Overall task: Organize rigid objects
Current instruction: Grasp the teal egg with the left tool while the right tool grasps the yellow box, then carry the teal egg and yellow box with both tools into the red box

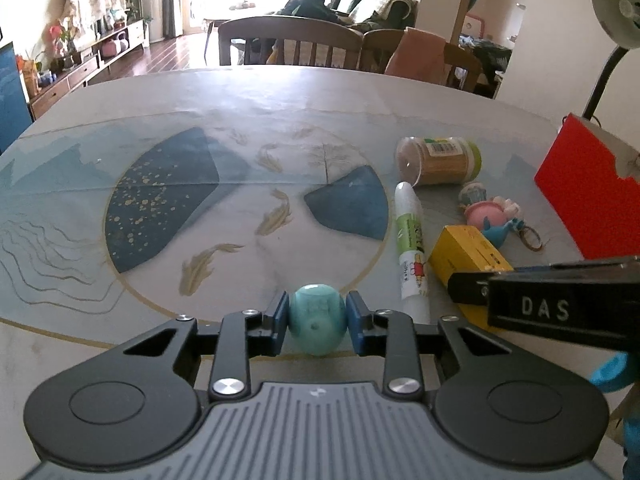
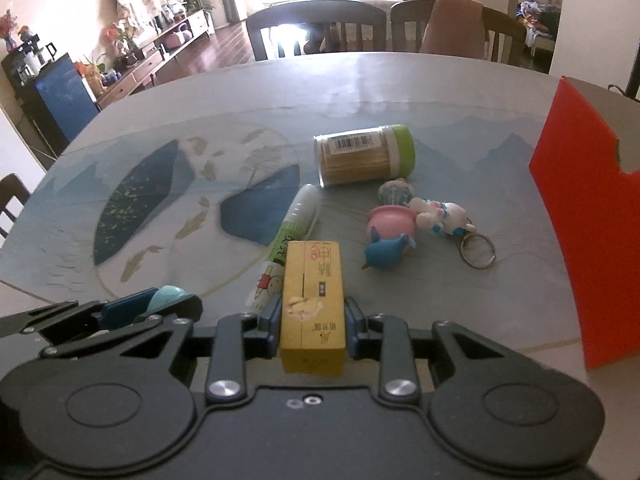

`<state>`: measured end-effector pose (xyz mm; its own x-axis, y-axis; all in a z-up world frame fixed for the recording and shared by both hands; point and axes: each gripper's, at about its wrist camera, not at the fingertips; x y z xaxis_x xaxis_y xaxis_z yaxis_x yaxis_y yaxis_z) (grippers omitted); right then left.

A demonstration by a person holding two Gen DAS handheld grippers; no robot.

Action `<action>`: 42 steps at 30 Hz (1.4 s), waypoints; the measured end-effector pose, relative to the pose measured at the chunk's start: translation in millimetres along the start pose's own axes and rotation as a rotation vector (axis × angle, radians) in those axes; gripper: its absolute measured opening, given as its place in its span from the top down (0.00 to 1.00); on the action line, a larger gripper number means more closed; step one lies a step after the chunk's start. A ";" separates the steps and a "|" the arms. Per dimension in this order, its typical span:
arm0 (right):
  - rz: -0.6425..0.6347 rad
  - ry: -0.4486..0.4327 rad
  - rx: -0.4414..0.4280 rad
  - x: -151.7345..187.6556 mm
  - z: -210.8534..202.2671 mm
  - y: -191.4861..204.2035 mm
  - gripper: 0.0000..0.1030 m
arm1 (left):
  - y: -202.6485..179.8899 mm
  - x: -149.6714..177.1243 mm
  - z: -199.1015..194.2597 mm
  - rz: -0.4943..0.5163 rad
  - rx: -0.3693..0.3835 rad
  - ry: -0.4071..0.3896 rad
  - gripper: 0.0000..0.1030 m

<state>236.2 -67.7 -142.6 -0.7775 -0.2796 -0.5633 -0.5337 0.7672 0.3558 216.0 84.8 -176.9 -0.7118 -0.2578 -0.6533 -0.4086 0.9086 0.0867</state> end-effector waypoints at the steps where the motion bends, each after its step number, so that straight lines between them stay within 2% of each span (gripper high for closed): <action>1: 0.001 -0.002 -0.003 0.2 -3.6 -0.7 0.72 | 0.9 -1.1 -2.1 -0.009 0.008 0.006 0.71; 6: 0.012 -0.019 -0.017 -0.5 -22.7 -3.7 0.72 | 1.2 -7.7 -18.5 -0.030 0.038 0.016 0.71; 18: -0.011 -0.090 -0.044 -13.3 -85.2 -9.1 0.72 | -22.1 -31.1 -67.9 -0.007 0.080 -0.004 0.71; 30: -0.001 -0.177 -0.030 -19.8 -144.6 -42.7 0.72 | -70.5 -62.8 -113.9 0.046 0.150 -0.063 0.71; 42: 0.045 -0.236 0.010 -17.8 -183.7 -96.1 0.72 | -134.4 -77.5 -135.2 0.115 0.214 -0.086 0.71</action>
<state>240.2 -242.4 -29.8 -0.7004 -0.1028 -0.7063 -0.4957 0.7821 0.3776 248.9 -61.8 -36.2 -0.6918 -0.1278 -0.7107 -0.1905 0.9816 0.0090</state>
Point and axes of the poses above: each gripper's, at about its wrist camera, not at the fingertips, and z roughly the way its jaws point, y to its left, x to its underside, and after that the axes turned 15 degrees about -x, right-handed
